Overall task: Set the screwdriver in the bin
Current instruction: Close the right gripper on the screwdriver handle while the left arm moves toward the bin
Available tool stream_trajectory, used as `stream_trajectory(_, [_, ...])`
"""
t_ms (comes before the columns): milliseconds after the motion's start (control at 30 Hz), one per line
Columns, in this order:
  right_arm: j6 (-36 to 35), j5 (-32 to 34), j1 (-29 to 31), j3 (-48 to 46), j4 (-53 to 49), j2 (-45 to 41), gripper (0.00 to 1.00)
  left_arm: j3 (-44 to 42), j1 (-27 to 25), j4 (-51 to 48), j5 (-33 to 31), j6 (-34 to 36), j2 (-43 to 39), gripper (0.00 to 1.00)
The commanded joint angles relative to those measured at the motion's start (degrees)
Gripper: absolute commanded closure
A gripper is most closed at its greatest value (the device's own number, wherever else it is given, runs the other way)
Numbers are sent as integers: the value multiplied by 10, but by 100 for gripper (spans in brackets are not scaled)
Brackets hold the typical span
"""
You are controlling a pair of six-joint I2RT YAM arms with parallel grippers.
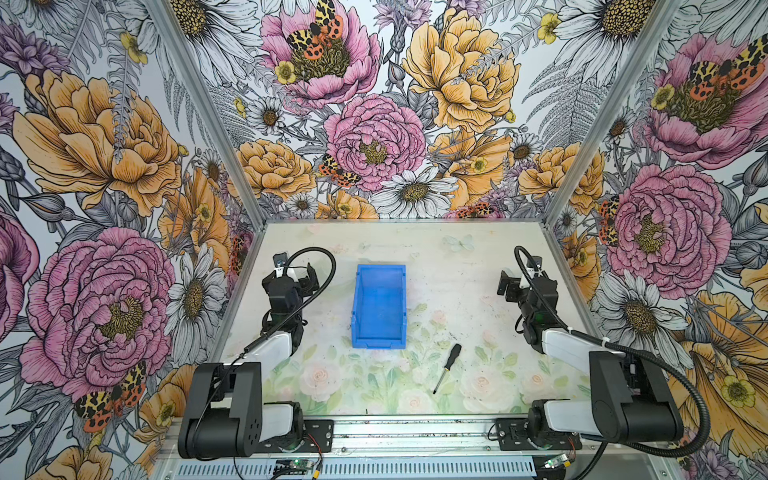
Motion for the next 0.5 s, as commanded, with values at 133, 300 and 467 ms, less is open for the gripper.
stream_trajectory(133, [126, 70, 18, 86, -292, -83, 1, 61, -3, -232, -53, -48, -72, 1])
stream_trajectory(300, [207, 81, 30, 138, -439, -106, 1, 85, -21, -278, -20, -55, -89, 1])
stream_trajectory(467, [304, 80, 70, 153, -524, -144, 0, 93, -43, -298, 8, -80, -113, 1])
